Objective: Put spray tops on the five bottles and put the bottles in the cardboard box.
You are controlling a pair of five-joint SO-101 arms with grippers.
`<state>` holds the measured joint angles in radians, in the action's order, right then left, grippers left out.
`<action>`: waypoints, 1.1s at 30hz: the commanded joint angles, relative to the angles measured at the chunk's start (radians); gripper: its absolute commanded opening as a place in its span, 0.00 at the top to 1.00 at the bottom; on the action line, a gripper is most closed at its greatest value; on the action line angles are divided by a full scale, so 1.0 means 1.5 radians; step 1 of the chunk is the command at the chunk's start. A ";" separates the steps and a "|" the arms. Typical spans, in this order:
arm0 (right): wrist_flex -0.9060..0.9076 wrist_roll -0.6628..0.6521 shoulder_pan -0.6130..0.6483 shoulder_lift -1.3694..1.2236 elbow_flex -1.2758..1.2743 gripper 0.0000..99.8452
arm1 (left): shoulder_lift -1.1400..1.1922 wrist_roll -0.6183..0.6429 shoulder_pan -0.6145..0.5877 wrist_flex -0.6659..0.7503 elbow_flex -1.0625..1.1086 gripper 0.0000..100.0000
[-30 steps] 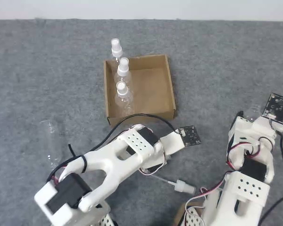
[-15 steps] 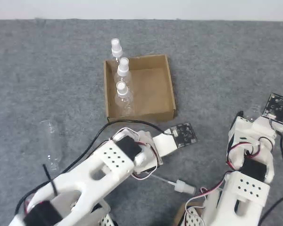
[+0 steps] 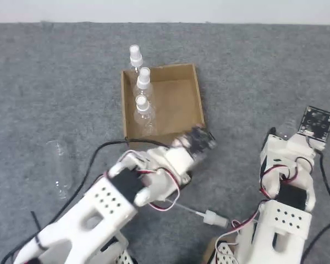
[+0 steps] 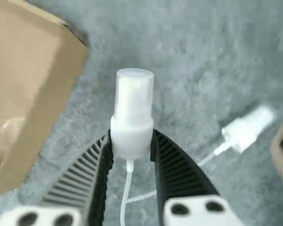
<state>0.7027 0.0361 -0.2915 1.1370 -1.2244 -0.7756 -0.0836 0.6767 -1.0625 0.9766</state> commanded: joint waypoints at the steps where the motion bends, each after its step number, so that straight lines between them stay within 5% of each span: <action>1: -0.012 0.006 0.008 0.024 0.014 0.94 | -0.108 0.116 -0.051 -0.006 -0.002 0.98; 21: 0.058 0.005 0.071 0.025 0.049 0.94 | -0.658 0.214 -0.087 0.037 0.213 0.98; 33: 0.060 0.005 0.107 0.025 0.049 0.94 | -0.693 0.329 -0.298 0.103 0.226 0.98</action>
<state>0.7841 0.0361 -0.1458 1.1370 -1.2229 -1.8052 0.3383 0.2961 -0.9521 1.3249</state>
